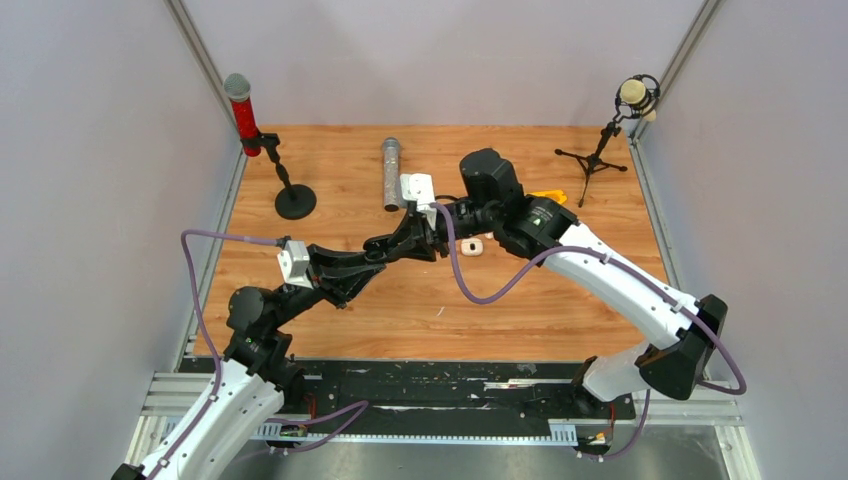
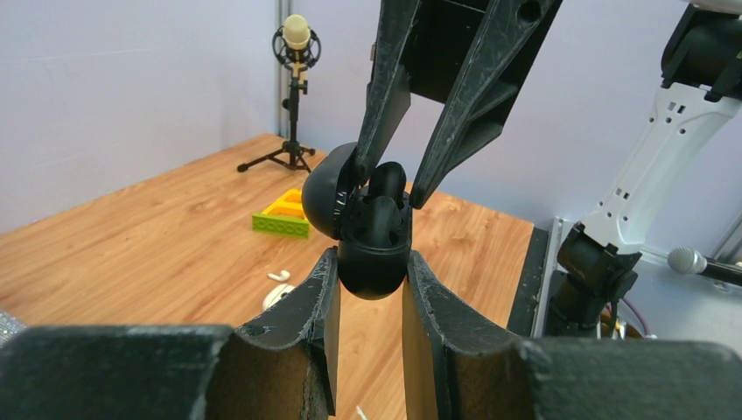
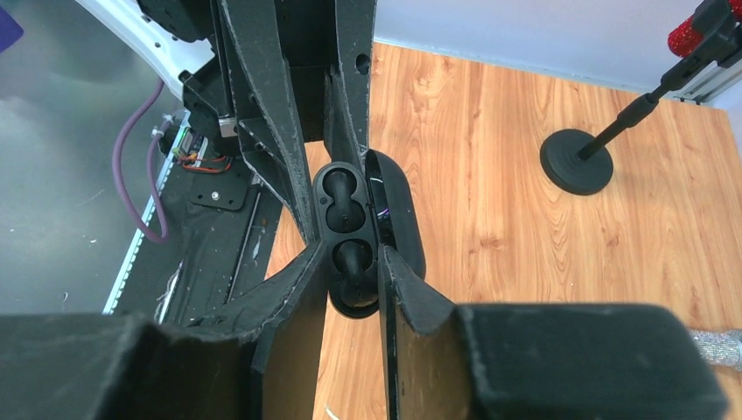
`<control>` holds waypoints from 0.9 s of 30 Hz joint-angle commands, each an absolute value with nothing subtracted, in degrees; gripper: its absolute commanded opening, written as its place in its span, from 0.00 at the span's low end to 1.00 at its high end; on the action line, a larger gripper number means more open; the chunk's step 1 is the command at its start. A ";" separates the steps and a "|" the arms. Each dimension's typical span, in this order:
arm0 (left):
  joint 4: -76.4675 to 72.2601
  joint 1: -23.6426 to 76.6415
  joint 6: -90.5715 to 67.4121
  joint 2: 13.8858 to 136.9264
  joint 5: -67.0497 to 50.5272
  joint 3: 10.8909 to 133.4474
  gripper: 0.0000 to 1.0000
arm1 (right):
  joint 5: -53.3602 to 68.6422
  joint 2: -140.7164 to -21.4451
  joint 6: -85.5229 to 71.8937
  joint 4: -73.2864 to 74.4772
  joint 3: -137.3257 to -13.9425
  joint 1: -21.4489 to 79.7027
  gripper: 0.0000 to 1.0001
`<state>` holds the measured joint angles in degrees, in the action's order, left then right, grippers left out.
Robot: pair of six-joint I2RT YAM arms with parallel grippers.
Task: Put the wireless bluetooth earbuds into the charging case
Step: Pick up the earbud from the charging case.
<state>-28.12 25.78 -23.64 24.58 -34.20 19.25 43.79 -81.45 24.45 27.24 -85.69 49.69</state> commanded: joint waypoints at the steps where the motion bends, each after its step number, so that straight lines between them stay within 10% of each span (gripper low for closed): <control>1: -29.88 25.62 -22.29 23.94 -34.16 19.42 0.00 | 43.73 -81.88 27.52 29.00 -88.10 49.96 0.29; 14: -30.69 25.61 -22.65 24.08 -34.27 19.10 0.00 | 45.98 -81.36 26.51 28.92 -87.97 49.45 0.00; 27: -32.19 25.58 -23.38 23.91 -34.16 19.07 0.00 | 53.94 -76.24 15.92 14.87 -79.97 46.15 0.00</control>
